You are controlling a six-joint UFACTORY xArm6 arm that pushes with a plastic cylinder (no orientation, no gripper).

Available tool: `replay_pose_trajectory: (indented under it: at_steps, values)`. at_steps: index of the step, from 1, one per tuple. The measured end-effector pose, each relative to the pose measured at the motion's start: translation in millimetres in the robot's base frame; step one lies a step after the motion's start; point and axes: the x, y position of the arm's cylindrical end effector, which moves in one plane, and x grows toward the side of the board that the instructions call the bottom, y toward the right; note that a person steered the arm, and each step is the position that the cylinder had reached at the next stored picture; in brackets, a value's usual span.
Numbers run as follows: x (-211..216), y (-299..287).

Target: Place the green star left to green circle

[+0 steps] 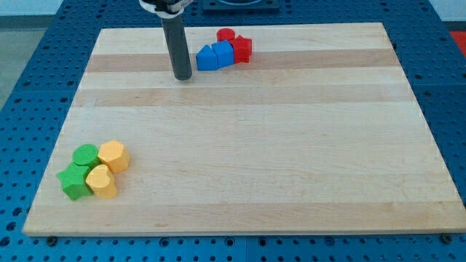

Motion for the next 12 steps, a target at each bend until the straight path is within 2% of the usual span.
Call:
replay_pose_trajectory:
  at_steps: [2,3,4,5,6,7,9,12]
  values:
    - [42.8,-86.6]
    - [82.9,-119.3]
    - [144.4,-141.3]
    - [188.1,-144.4]
    - [188.1,-144.4]
    - [188.2,-96.9]
    - [188.2,-88.0]
    - [170.4,-154.2]
